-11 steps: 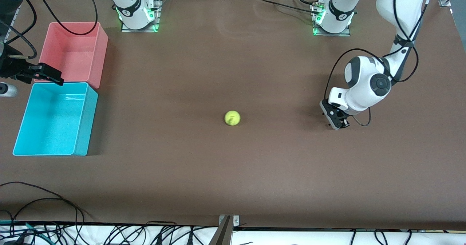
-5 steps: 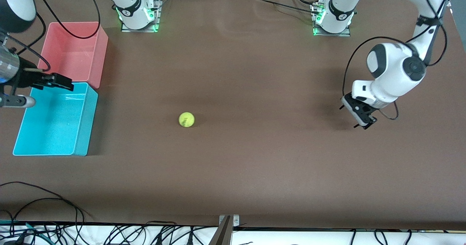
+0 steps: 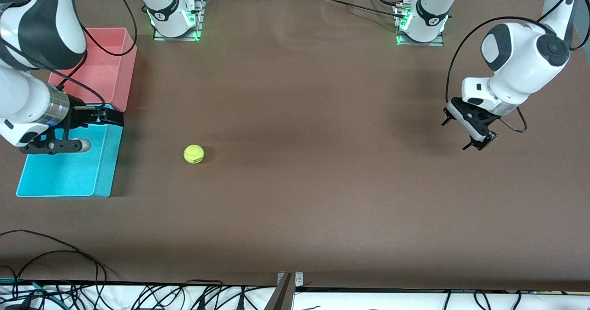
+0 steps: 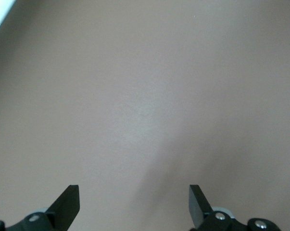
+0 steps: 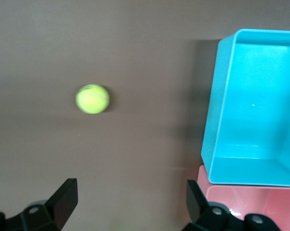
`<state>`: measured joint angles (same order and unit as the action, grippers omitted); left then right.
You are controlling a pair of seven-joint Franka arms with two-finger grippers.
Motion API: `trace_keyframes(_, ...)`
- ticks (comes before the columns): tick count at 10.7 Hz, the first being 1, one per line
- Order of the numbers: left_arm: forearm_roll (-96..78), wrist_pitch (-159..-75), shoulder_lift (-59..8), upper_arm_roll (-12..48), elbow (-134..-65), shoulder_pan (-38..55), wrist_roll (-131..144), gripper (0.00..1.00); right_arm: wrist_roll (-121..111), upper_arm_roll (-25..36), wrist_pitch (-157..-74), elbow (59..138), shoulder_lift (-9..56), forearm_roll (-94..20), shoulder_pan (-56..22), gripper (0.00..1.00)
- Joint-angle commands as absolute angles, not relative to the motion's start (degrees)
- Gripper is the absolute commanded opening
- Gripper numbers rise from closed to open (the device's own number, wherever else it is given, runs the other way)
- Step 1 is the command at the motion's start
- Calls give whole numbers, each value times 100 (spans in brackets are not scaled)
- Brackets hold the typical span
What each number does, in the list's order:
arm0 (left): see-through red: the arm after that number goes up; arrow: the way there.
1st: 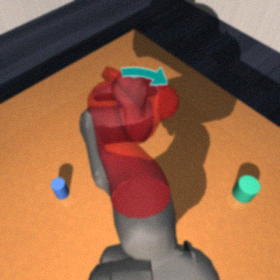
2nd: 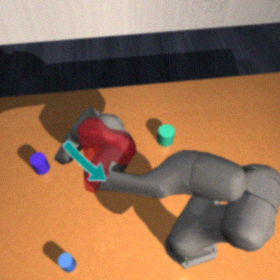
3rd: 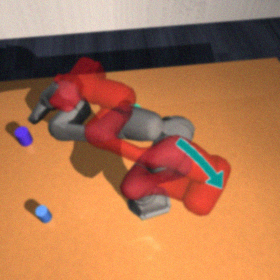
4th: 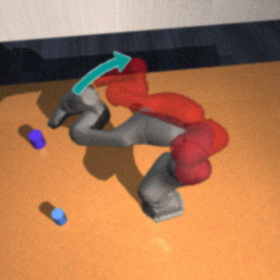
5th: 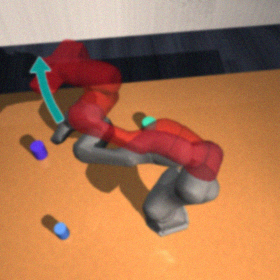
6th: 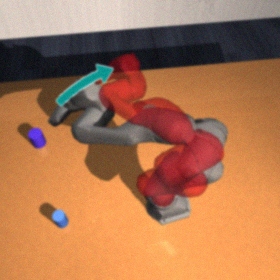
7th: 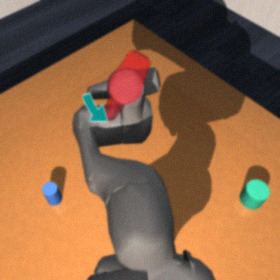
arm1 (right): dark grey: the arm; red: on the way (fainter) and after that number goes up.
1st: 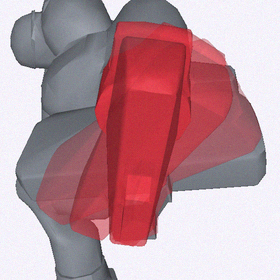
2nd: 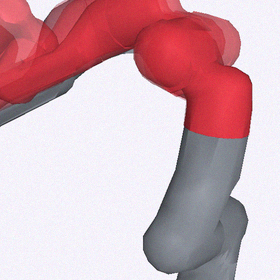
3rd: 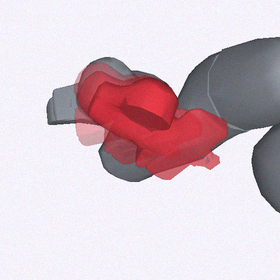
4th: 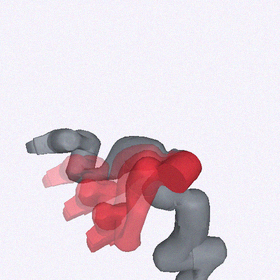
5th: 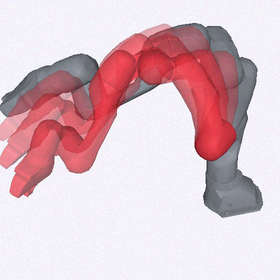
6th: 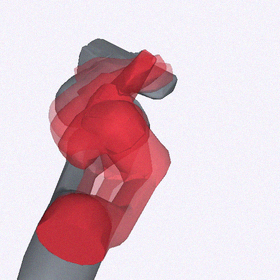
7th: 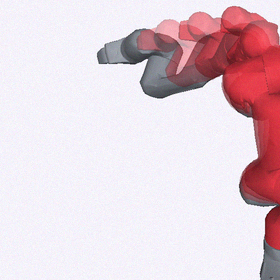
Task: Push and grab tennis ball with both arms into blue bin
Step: 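Lower the right gripper to the ball while the left gripper withdraws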
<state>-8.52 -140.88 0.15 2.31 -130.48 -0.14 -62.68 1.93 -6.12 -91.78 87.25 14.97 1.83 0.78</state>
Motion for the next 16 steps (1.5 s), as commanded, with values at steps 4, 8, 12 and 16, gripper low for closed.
trace_keyframes(4, -625, -12283, 334, -473, -11843, 97, -6205, 100, 62, -738, -9070, 8622, 1476, 123, -176, 100)
trace_keyframes(8, -363, -10674, 343, -712, -10664, 97, -5839, 100, -800, -721, -9123, 8640, 1555, 149, -106, 100)
trace_keyframes(12, -97, -9345, 351, -703, -9582, 202, -5108, 100, -1988, -712, -9534, 8657, 1704, 272, -105, 100)
trace_keyframes(16, 184, -8834, 352, -659, -9141, 202, -4571, 100, -3487, -703, -10238, 8666, 2196, 264, 114, 100)
